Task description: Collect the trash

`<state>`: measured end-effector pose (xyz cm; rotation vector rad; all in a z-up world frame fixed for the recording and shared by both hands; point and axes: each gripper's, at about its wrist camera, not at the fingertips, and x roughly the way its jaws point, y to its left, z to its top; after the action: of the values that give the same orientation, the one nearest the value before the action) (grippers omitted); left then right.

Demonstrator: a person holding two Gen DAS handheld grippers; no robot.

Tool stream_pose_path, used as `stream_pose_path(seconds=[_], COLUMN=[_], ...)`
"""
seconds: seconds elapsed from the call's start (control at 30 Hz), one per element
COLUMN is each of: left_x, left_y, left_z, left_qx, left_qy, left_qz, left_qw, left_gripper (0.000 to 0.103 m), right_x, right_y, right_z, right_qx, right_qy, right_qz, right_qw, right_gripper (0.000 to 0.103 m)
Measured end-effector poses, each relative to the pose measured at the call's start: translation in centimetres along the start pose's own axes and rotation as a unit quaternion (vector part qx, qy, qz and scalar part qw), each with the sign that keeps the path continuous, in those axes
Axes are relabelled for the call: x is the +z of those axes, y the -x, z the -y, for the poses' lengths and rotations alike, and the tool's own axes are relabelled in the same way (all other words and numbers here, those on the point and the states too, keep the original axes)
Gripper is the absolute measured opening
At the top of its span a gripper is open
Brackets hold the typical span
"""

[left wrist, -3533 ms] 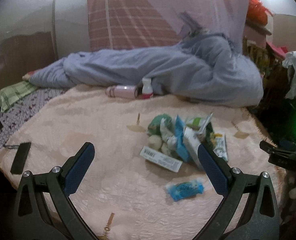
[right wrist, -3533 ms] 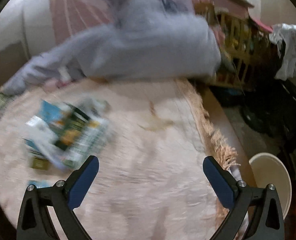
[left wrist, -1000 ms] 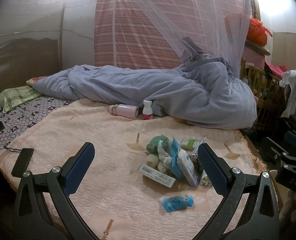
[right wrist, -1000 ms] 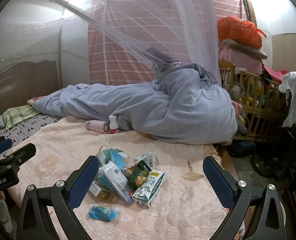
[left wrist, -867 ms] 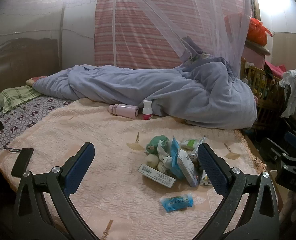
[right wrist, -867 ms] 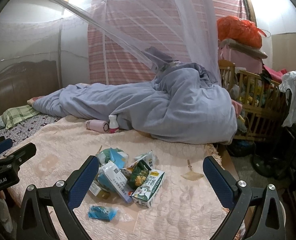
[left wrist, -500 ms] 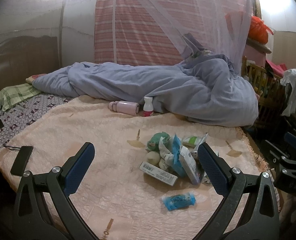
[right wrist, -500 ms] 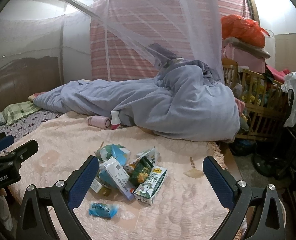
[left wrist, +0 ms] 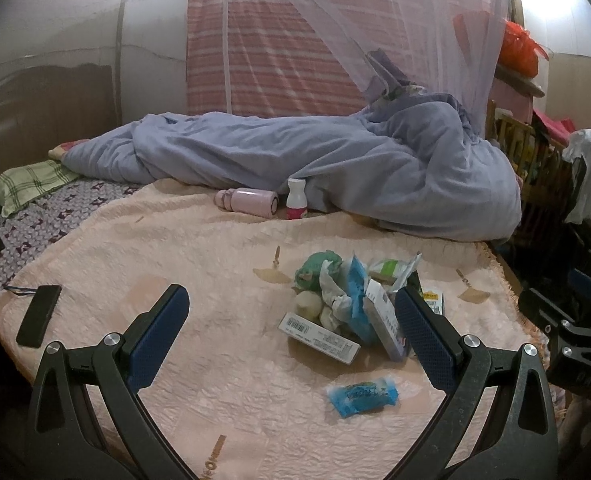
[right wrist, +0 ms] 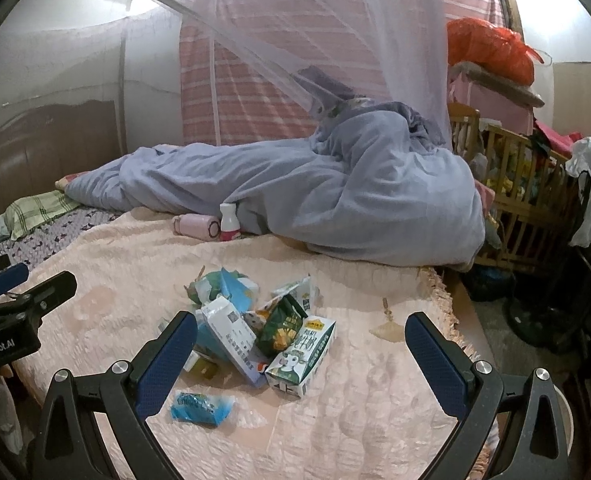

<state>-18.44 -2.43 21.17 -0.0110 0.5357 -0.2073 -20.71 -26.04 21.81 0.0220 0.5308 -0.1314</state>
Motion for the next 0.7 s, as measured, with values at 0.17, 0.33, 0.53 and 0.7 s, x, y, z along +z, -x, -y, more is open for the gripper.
stream_pose_path(seconds=[0.17, 0.33, 0.53, 0.7], left_x=[-0.1, -0.5, -1.0, -1.6], left_y=[-1.0, -2.4, -4.1, -5.8], left_z=[-0.2, -0.7, -1.8, -3.4], left_qx=[0.001, 0.004, 0.011, 0.021], left_qy=[0.000, 0.003, 0.005, 0.001], left_qz=[-0.009, -0.021, -0.038, -0.055], left_qw=[1.0000, 0.9998, 0.9992, 0.9983], left_gripper=[0.102, 0.102, 0.102, 0.102], right_x=[-0.6, -1.4, -2.7, -4.5], right_y=[-1.1, -2.5, -4.4, -6.5], right_z=[0.0, -0.4, -1.3, -1.9], right_qx=[0.005, 0.017, 0.042, 0.085], right_qy=[0.000, 0.004, 0.016, 0.012], right_qz=[-0.016, -0.036, -0.068, -0.102], right_qw=[1.000, 0.999, 0.997, 0.991], right_gripper=[0.103, 0.103, 0.103, 0.103])
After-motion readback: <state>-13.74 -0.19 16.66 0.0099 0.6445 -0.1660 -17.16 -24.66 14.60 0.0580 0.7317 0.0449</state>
